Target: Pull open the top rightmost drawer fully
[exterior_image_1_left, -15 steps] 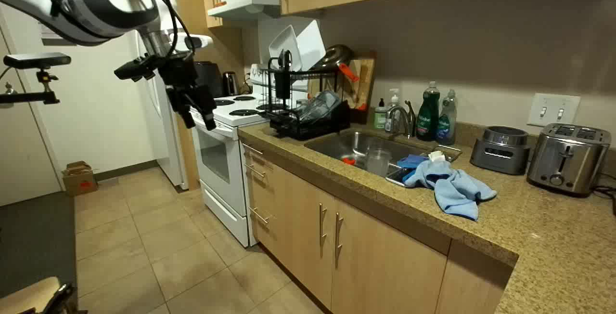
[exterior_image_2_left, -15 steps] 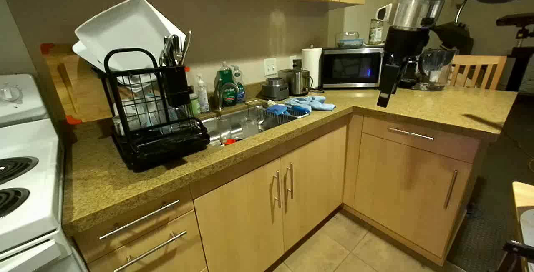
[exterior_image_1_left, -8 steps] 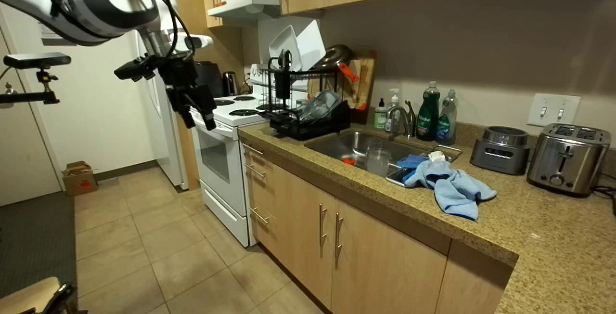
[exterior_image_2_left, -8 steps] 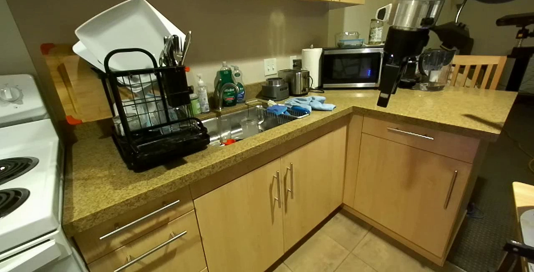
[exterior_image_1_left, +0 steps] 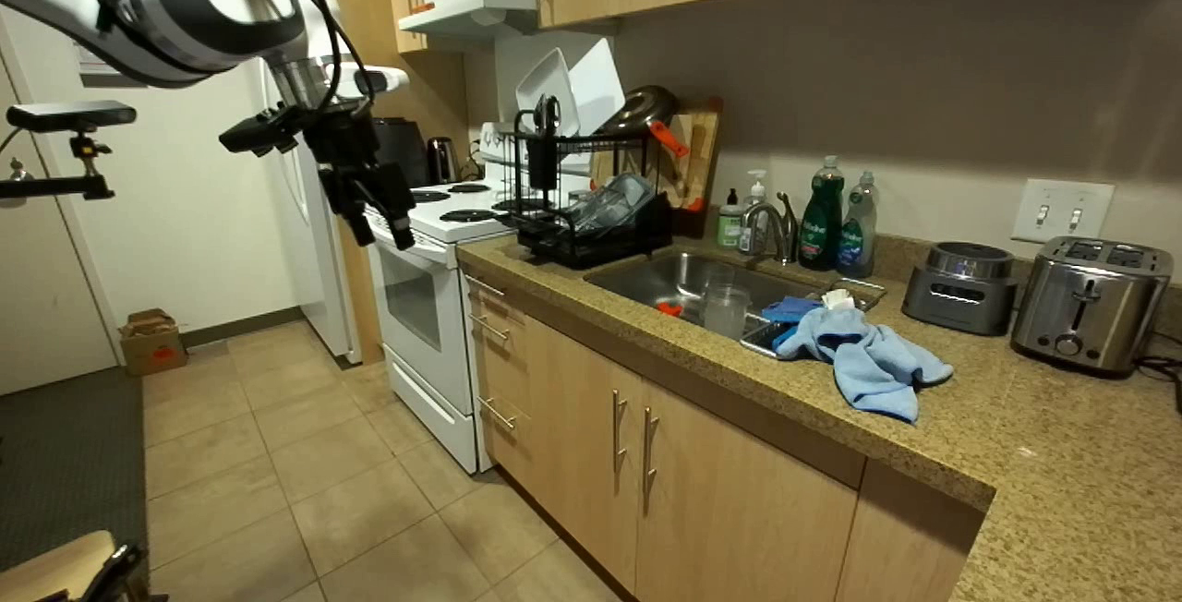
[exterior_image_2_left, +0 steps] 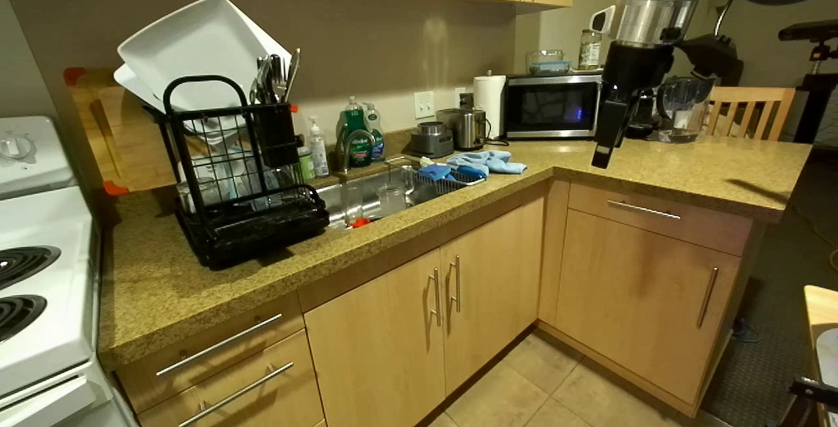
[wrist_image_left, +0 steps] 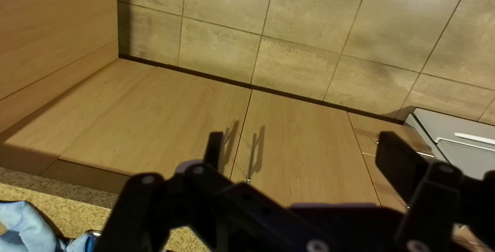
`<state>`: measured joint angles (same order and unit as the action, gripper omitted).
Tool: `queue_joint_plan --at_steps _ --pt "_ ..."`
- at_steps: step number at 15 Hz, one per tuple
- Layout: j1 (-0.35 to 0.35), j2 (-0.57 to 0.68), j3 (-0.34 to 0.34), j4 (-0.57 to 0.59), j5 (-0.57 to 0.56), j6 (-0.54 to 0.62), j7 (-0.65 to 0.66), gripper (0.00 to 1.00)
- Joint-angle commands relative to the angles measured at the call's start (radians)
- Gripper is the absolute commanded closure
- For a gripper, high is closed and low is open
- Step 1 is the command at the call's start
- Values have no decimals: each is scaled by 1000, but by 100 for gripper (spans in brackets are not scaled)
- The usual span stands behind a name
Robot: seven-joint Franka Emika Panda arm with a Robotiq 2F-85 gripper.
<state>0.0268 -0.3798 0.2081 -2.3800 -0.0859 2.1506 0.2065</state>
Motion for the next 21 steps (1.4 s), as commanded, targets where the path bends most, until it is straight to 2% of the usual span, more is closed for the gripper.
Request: queue_joint_plan --at_steps 1,12,21 --pt "19 2 -17 2 -8 -3 6 0" --pt "13 6 -16 -1 -15 -3 14 0" --pt "-123 45 -46 -3 -293 -19 202 0"
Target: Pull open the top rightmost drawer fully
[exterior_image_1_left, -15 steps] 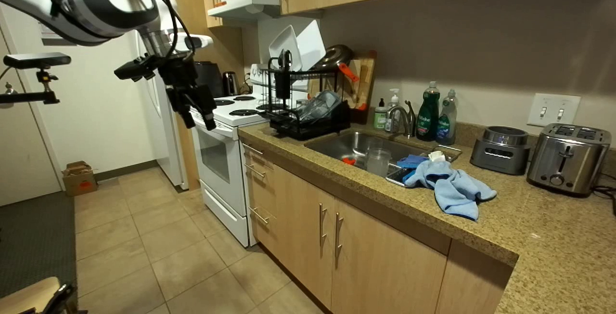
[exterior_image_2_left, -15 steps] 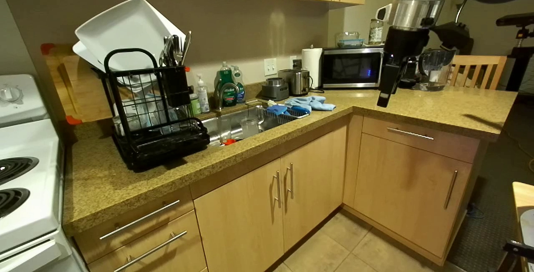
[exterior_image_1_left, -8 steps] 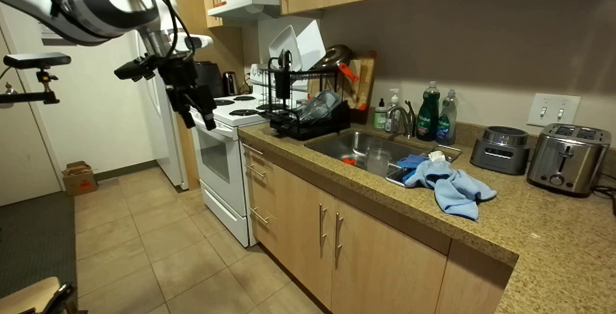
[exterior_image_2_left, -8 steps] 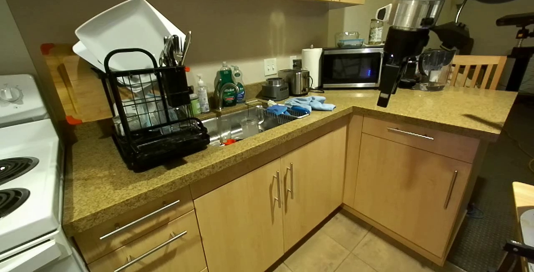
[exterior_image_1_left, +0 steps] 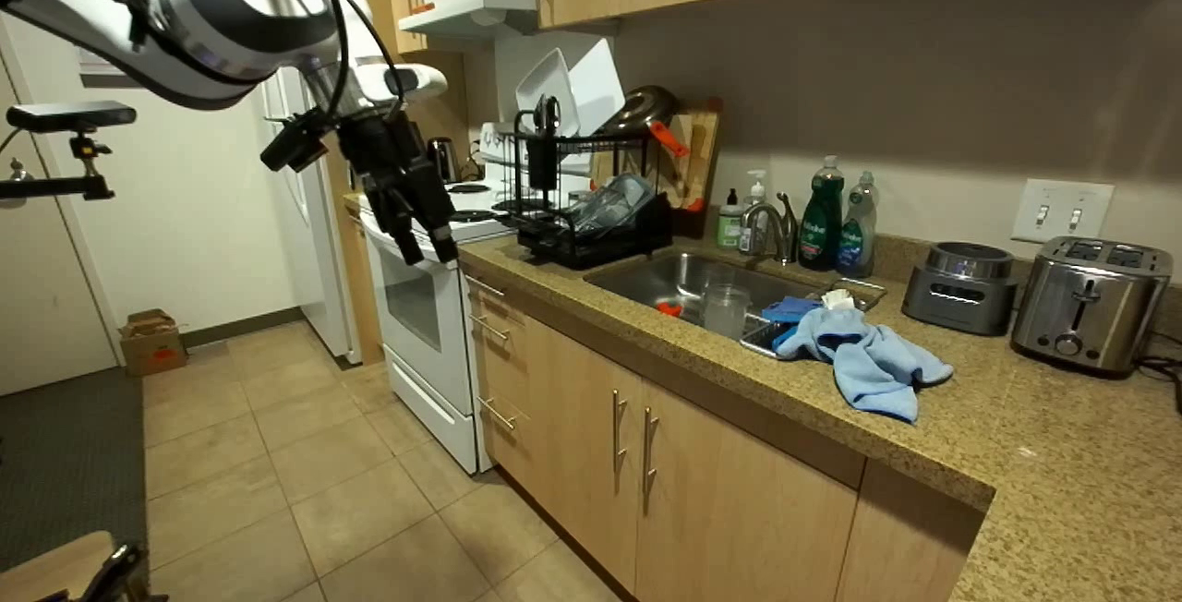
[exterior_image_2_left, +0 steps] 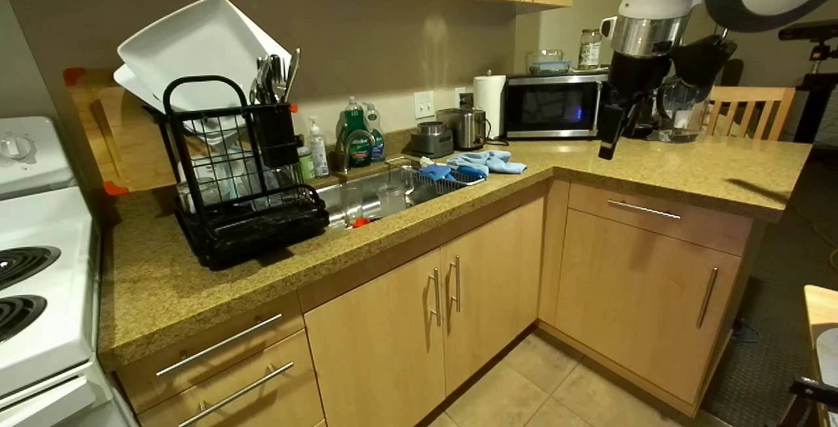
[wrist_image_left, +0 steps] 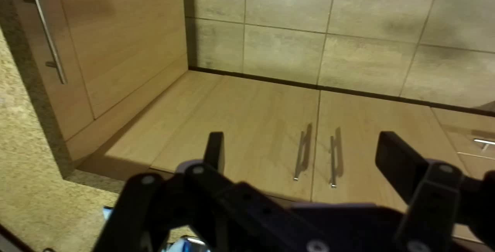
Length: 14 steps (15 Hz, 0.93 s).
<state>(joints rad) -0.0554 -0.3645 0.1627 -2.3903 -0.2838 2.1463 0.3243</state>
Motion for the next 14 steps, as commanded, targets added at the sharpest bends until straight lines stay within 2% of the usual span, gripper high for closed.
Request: queue_joint_plan --at_steps 1,6,10,14 --pt "-57 39 0 7 -138 -19 115 0" --pt "-119 132 -12 8 -396 -106 295 0" --pt "-104 229 -71 26 -537 -208 397 0" --pt "-92 313 -139 47 -636 -276 445 0"
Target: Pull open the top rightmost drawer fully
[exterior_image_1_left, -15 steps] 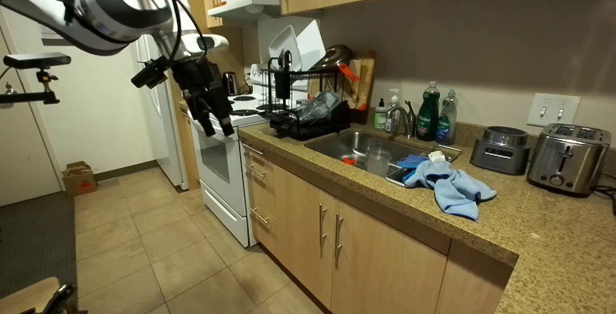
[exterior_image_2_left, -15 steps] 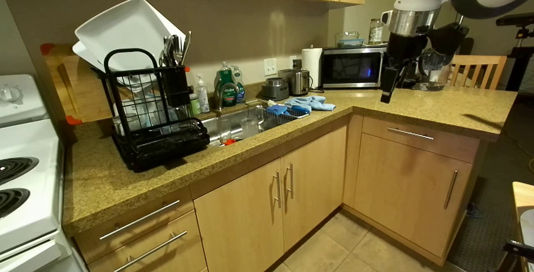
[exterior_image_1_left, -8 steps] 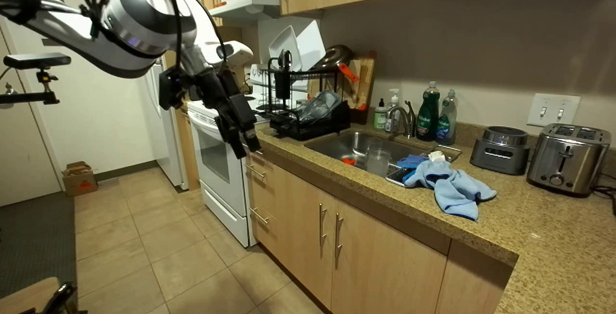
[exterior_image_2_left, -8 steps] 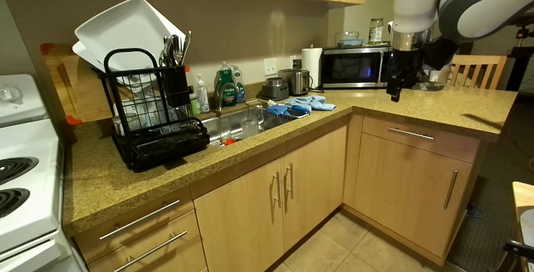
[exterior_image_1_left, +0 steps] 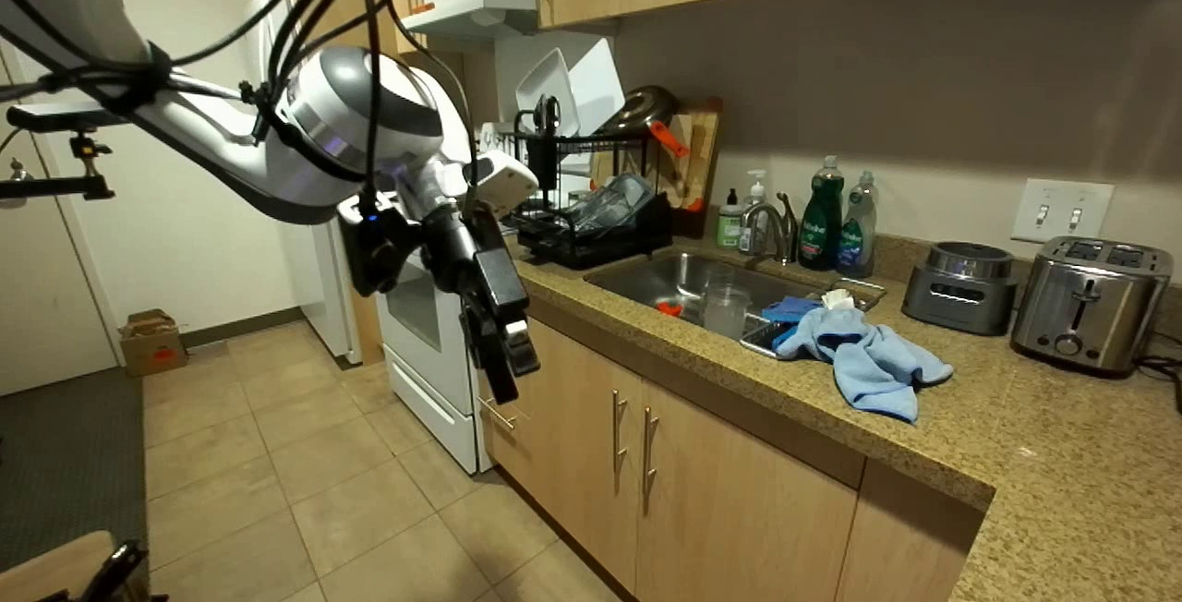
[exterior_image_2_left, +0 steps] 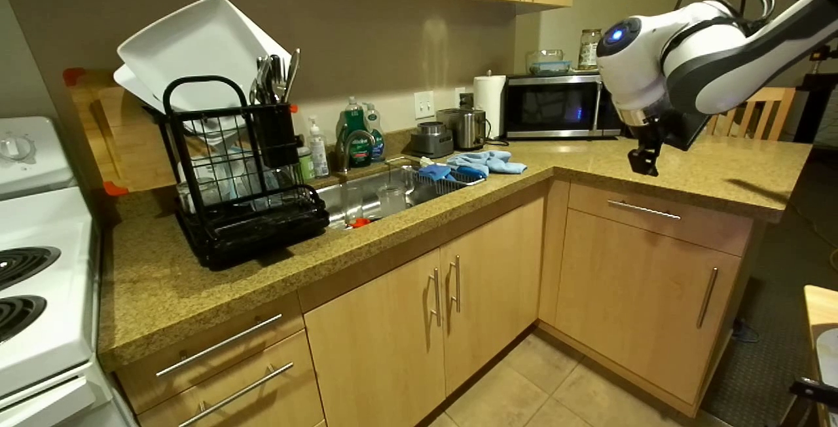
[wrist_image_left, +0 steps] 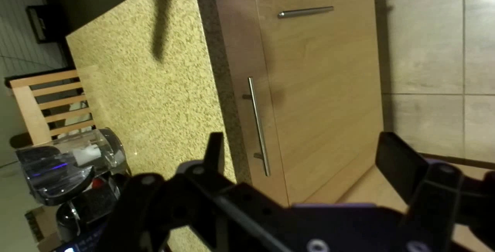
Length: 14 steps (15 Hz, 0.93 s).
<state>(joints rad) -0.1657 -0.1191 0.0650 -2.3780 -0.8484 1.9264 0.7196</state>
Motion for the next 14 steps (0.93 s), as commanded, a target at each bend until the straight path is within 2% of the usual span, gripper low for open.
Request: queue_joint_plan --at_steps 1,6,10,14 --pt "19 86 -56 42 -98 -72 58 0" --pt "24 174 -118 92 -228 -135 99 0" --pt "31 226 -143 145 -367 -95 150 0" --pt "32 301 -154 203 -447 -49 178 0"
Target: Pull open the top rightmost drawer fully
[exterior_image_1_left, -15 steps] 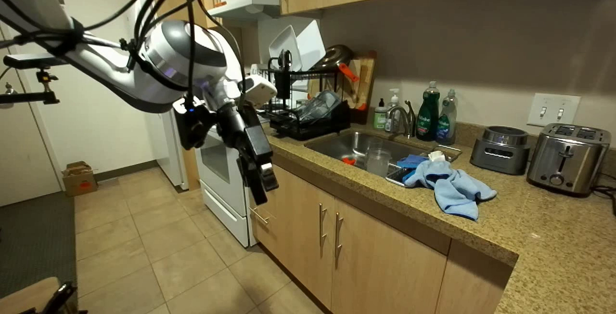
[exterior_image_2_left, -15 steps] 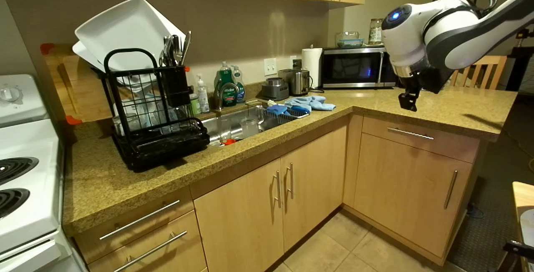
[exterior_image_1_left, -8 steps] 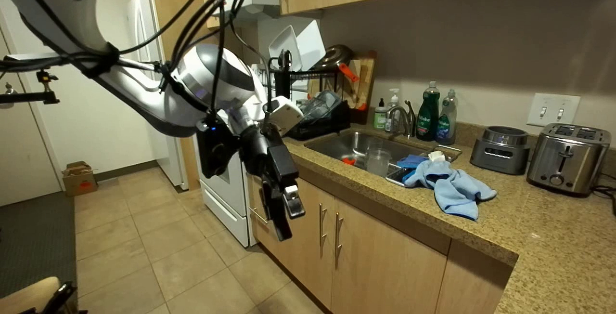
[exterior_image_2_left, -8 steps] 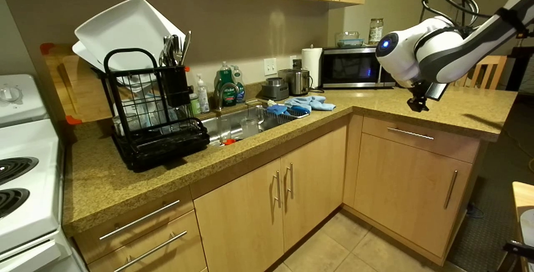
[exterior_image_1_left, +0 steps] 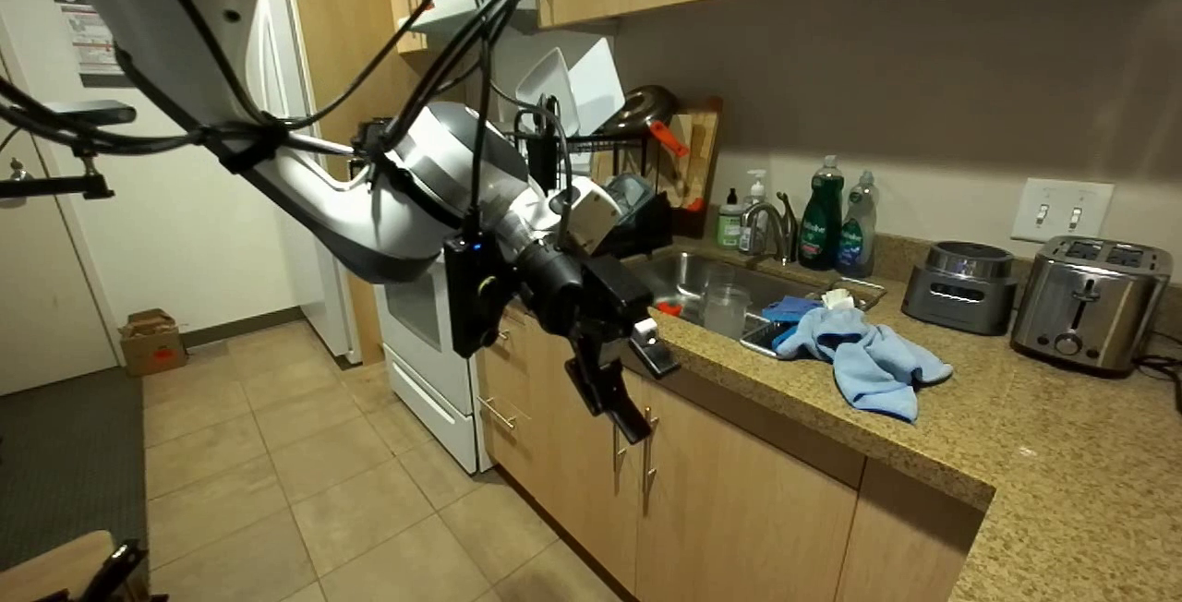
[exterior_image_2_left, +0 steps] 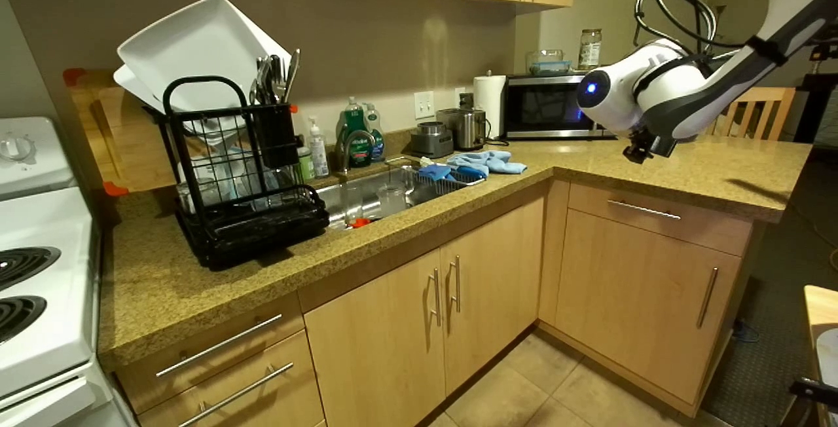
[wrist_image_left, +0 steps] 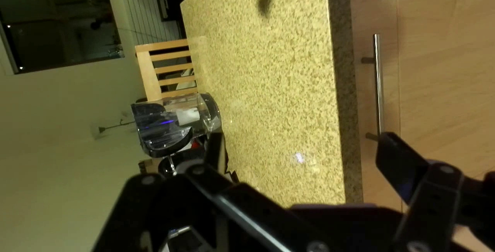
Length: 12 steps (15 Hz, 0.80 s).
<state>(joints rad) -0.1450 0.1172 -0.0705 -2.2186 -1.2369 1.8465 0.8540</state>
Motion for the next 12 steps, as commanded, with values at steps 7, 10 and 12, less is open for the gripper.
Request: queue_joint_plan --at_steps 7,10,12 --pt "14 266 -25 197 -121 47 95 0" --pt "20 362 -26 290 -139 30 103 0" --pt "25 423 -28 366 -137 10 99 0"
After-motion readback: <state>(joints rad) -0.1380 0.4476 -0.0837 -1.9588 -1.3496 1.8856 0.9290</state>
